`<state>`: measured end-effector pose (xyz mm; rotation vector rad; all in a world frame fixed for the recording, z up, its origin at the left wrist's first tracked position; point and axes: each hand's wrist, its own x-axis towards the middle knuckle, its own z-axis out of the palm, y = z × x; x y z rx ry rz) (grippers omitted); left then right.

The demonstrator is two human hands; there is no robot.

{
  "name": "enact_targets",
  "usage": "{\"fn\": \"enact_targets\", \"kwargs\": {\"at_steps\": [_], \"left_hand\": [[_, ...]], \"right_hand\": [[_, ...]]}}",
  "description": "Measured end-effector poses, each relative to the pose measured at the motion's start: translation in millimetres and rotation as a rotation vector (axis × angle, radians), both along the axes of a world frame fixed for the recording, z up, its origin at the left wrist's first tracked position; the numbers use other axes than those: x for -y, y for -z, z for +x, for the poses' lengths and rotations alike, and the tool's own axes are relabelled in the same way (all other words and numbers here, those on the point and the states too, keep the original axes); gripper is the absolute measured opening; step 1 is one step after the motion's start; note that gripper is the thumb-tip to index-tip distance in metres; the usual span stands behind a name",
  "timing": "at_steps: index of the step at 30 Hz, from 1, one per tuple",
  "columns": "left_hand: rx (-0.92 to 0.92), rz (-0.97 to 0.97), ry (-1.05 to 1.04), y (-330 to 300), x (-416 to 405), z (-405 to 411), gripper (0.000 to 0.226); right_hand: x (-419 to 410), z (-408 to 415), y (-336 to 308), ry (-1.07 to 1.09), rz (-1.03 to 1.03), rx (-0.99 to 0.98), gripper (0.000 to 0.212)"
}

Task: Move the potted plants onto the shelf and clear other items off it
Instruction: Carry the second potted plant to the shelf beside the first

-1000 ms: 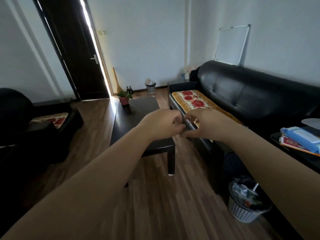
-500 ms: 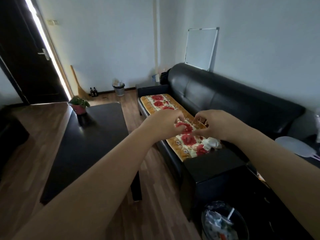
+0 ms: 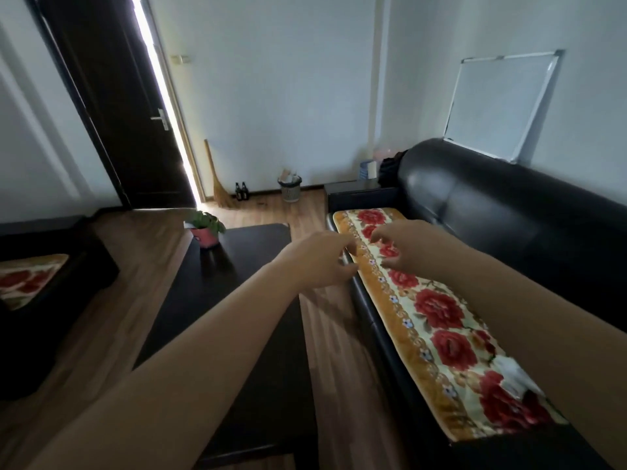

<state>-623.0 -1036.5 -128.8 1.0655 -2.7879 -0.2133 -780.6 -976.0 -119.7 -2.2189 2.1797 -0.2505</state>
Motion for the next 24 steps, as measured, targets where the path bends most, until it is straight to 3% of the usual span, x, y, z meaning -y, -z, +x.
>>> {"fn": "enact_targets", "kwargs": {"at_steps": [12,18,24], "left_hand": [[0.011,0.002,-0.071,5.1,233.5,-97.4,0.031],[0.144,0.028,-0.184,29.1,352.1,-150.0,0.035],[0.157,0.026,-0.273,38.7,471.5,-171.4,0.034]], "right_hand": [[229.5,-113.1,12.2,-0.007,0.041,0.032,0.043],[358.3,-167.8,28.9,-0.089,0.118,-0.022,0.045],[489.0,-193.0,33.0,-0.157,0.193,0.005,0.052]]}}
